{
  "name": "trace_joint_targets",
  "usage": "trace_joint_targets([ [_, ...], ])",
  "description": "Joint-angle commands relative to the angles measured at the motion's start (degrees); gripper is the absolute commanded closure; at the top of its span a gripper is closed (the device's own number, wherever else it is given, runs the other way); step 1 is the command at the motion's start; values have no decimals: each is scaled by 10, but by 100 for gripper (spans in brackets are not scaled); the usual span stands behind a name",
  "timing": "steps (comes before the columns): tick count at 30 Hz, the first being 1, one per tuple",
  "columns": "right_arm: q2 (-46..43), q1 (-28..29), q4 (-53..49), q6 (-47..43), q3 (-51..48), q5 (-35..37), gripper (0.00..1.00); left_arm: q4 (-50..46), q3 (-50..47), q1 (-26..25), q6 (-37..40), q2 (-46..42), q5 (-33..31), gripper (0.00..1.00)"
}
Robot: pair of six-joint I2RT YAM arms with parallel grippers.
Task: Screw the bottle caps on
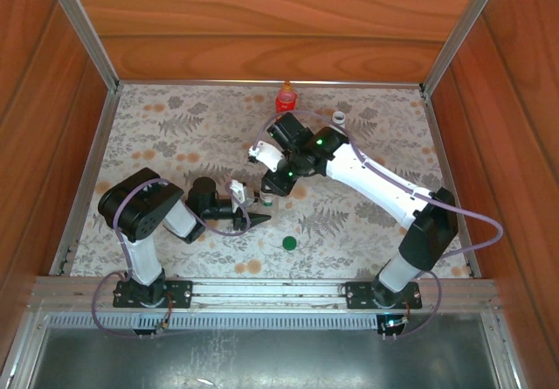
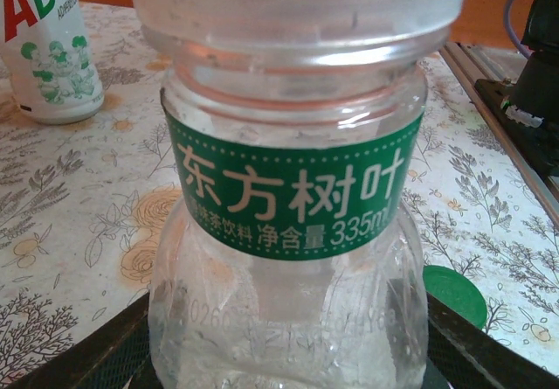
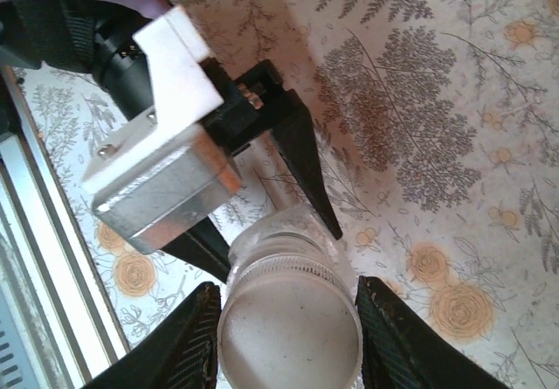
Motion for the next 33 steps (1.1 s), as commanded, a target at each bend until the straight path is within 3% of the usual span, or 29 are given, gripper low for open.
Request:
trace_joint_targets([
  [1,4,0,-2,-13,0,-27,64,12,5,4,-5,12,19,38],
  [15,44,0,-22,-21,1,5,63,12,5,5,-7,14,20,38],
  [33,20,20,2,-46,-41,14,61,12,8,5,-12,21,20,38],
])
